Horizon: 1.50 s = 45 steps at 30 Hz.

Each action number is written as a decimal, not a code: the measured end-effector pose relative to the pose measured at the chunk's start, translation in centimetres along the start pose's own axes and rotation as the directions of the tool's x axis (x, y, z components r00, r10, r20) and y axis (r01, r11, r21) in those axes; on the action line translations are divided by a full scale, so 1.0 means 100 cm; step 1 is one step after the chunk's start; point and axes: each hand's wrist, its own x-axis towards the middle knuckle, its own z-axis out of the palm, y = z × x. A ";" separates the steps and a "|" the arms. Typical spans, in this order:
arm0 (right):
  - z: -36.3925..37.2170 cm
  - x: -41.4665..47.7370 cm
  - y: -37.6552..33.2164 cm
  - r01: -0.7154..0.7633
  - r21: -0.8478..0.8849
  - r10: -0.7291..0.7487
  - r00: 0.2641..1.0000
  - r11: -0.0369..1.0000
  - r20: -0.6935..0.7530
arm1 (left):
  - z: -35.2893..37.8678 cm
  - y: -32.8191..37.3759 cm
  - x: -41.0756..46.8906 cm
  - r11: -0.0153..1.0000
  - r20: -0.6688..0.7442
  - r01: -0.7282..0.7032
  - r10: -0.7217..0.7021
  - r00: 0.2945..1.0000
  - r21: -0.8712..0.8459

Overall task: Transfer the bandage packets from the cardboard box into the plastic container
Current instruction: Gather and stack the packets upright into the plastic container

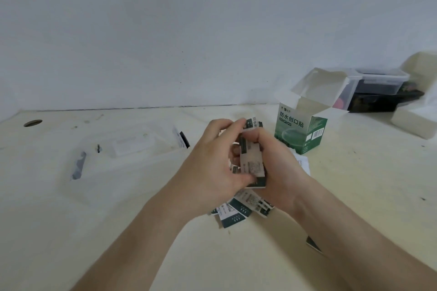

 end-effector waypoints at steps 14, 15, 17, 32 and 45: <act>-0.001 -0.012 -0.009 0.062 -0.227 0.009 0.954 0.972 0.299 | 0.006 -0.004 -0.003 0.971 0.005 -0.152 0.154 0.988 0.183; 0.000 -0.013 -0.011 0.062 -0.227 0.009 0.954 0.972 0.298 | 0.006 -0.003 -0.003 0.977 0.004 -0.136 0.138 0.990 0.163; 0.003 -0.014 -0.014 0.057 -0.247 0.012 0.963 0.967 0.271 | 0.003 0.000 -0.003 0.984 0.003 -0.119 0.120 0.993 0.134; 0.041 -0.020 -0.018 0.021 -0.486 0.121 0.959 0.874 0.258 | -0.074 -0.014 -0.009 0.954 -0.003 0.043 -0.046 0.999 -0.297; 0.080 -0.032 -0.014 0.311 -0.758 -0.264 0.806 -0.573 0.530 | -0.095 -0.031 -0.027 0.913 -0.093 0.214 -0.260 0.961 -0.348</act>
